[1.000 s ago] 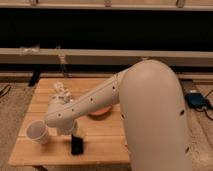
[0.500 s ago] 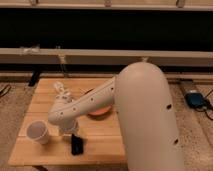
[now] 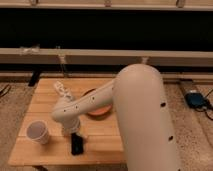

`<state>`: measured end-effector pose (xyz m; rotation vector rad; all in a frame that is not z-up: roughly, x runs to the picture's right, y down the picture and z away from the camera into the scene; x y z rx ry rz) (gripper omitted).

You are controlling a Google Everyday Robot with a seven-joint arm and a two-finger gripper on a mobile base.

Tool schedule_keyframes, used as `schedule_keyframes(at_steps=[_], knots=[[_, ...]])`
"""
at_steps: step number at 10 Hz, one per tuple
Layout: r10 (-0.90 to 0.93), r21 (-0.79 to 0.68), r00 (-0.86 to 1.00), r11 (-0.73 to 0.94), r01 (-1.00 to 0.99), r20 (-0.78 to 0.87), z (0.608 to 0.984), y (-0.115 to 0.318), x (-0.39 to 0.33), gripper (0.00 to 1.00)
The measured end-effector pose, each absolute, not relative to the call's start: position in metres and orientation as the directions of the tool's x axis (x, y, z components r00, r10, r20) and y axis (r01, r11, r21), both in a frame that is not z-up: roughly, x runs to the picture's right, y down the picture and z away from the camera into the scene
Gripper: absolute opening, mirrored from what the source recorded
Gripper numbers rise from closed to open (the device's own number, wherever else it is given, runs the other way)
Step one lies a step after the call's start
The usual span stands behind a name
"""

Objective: Place the eraser in the ceramic cup

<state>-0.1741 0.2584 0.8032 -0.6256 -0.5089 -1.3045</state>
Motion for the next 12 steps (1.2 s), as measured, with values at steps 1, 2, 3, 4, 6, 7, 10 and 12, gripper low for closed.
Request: schedule_keyframes(at_steps=[1,2,3,4,6,7,10,12], knots=[[-0.716,-0.145,0.207,0.148,0.978,0.667,0.805,0.259,-0.173,0.61],[-0.713,-0.148,0.213,0.153,0.977,0.668,0.805,0.258,-0.172,0.53],[-0.710,-0.153,0.218,0.155,0.976,0.670,0.805,0.258,-0.172,0.43],[-0.707,-0.156,0.221,0.156,0.975,0.672,0.805,0.259,-0.171,0.33],[-0.707,-0.156,0.221,0.156,0.975,0.672,0.803,0.257,-0.171,0.19],[-0.707,-0.158,0.221,0.154,0.975,0.672,0.802,0.256,-0.170,0.18],[-0.706,-0.159,0.248,0.191,0.969,0.663,0.797,0.243,-0.165,0.18],[-0.705,-0.149,0.286,0.250,0.957,0.649,0.784,0.217,-0.163,0.18]])
